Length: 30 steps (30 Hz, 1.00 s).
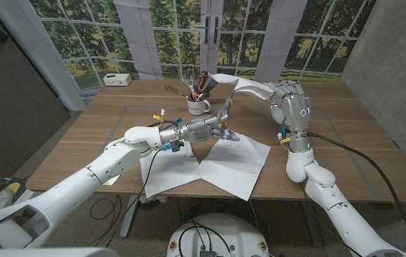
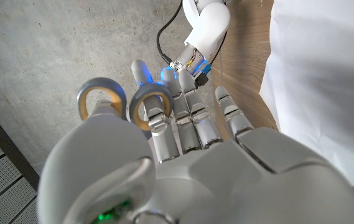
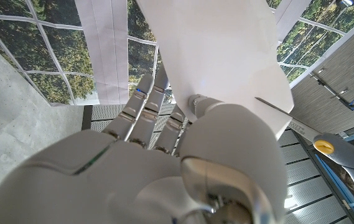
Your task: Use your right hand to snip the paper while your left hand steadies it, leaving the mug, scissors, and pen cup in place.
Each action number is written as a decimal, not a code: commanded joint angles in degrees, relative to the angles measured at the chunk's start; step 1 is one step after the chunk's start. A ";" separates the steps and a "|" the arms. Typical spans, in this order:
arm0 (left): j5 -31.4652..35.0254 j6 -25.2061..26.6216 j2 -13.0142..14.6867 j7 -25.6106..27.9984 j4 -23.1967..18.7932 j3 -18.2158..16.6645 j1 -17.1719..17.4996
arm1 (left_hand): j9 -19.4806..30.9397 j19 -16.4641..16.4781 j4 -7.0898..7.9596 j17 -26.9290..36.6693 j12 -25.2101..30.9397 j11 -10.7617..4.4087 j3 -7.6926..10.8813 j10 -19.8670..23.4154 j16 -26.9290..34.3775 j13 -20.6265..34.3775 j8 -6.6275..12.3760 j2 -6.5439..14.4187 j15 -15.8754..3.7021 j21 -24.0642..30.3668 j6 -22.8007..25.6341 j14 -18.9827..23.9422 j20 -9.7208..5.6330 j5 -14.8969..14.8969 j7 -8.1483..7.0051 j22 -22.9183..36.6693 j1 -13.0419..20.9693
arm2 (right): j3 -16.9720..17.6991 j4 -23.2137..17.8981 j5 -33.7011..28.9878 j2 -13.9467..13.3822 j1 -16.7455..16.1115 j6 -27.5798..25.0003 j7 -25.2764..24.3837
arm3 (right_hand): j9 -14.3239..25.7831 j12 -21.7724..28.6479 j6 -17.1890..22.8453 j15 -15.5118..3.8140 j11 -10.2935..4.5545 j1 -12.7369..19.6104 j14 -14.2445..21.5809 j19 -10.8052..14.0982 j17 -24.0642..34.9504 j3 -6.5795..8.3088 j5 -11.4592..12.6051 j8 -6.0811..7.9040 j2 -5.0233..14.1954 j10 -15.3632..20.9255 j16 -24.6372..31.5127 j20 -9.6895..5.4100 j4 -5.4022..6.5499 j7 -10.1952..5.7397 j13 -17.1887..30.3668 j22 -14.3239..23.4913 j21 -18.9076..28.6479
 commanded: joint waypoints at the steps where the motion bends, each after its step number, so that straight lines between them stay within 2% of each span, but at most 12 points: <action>1: -0.17 -2.14 -0.94 -4.01 2.17 0.32 -0.93 | 0.56 0.13 -1.40 -0.06 0.24 -5.04 7.22 4.43 -0.37 0.79 0.58 5.47 -6.44 0.43 -0.44 -0.22 -0.46 -0.65 -0.06 0.02 5.90 | -1.93 -0.03 2.03 -1.34 0.32 -2.10 0.00 | 0.21 -0.25 0.40 -9.88 -0.03 -0.53 0.50 -0.05 0.18 0.28 0.07 -0.07 -0.11 0.34 -0.12 -5.09 -0.08 -0.03 0.21 0.02 0.37; 14: -0.41 -4.32 -0.65 -5.08 1.80 -0.65 -0.38 | 1.59 -0.04 -0.41 -0.62 0.41 -5.02 9.74 4.35 -0.89 1.54 1.32 4.97 -6.57 0.54 -0.94 -0.01 -0.58 -1.72 -0.05 -0.05 5.39 | -4.68 0.67 4.47 -2.86 1.25 -4.70 0.00 | 0.19 -0.22 0.47 -9.89 -0.02 -0.52 0.59 -0.15 0.37 0.31 0.06 -0.07 -0.12 0.42 -0.28 -5.14 -0.17 -0.04 0.28 -0.13 0.73; 30: -1.50 -6.10 -0.75 -4.76 1.55 -1.78 1.00 | 2.63 0.10 -0.30 -1.29 0.34 -4.71 11.83 4.50 -1.21 1.72 2.12 4.35 -6.79 0.74 -1.17 0.62 -0.84 -2.62 0.17 -0.14 5.19 | -7.81 0.02 7.42 -5.40 1.40 -8.55 0.00 | 0.16 -0.22 0.50 -9.90 -0.04 -0.51 0.71 -0.31 0.63 0.33 0.05 -0.08 -0.13 0.55 -0.46 -5.16 -0.28 -0.03 0.29 -0.32 1.16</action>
